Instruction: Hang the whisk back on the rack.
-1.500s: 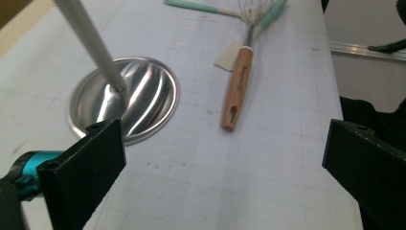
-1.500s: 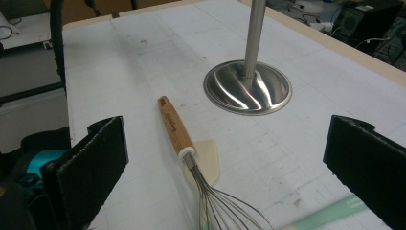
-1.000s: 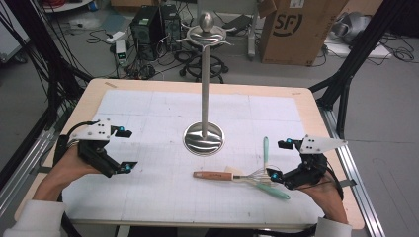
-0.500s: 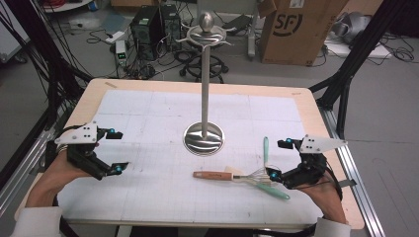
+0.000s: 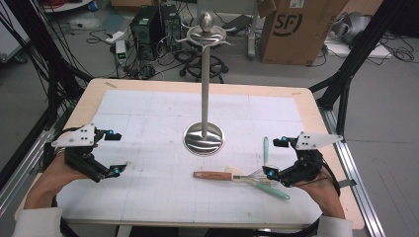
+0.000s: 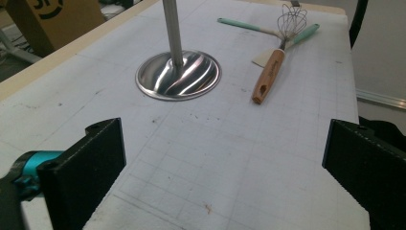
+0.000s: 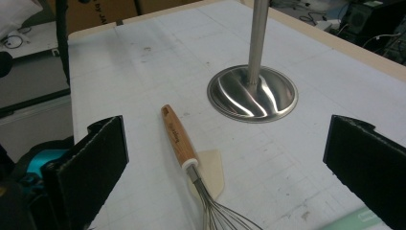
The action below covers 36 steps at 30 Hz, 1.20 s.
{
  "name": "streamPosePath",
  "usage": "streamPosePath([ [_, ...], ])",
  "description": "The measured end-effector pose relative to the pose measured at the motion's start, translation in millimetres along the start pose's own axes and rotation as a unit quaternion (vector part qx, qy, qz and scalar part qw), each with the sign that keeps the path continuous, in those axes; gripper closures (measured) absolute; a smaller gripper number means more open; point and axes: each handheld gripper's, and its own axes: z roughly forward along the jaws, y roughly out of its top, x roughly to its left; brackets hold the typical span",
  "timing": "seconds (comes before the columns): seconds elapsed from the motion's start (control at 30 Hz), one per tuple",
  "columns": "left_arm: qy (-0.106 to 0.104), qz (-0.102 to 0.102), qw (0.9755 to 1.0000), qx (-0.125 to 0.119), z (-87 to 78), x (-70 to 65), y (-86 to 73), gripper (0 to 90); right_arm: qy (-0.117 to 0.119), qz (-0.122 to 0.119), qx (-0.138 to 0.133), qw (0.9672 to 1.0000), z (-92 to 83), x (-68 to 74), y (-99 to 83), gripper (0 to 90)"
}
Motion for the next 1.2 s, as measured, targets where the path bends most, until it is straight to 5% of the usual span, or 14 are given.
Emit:
streamPosePath([
  [0.17, -0.001, -0.001, 1.0, 0.002, 2.9, -0.1, -1.2, 1.7, 0.026, -0.009, -0.007, 0.9996, -2.3, 0.8, 13.0, 0.2],
  [0.37, 0.003, -0.004, 1.0, -0.003, 1.6, 0.3, -1.3, 1.7, 0.025, -0.01, 0.016, 0.9995, -1.8, -0.6, 25.2, 0.2],
  [0.8, 0.007, -0.01, 0.9999, -0.004, -0.1, 2.7, -5.2, 1.7, 0.042, -0.036, 0.082, 0.9951, 33.7, -2.3, 46.4, 0.2],
  [1.03, 0.008, -0.013, 0.9999, -0.004, 0.2, 4.0, -6.2, 1.7, 0.049, -0.063, 0.125, 0.9889, 58.0, -0.7, 52.8, 0.2],
  [1.2, 0.009, -0.012, 0.9999, -0.004, -0.2, 3.2, -6.2, 1.7, 0.058, -0.082, 0.162, 0.9816, 73.5, 1.5, 51.3, 0.3],
])
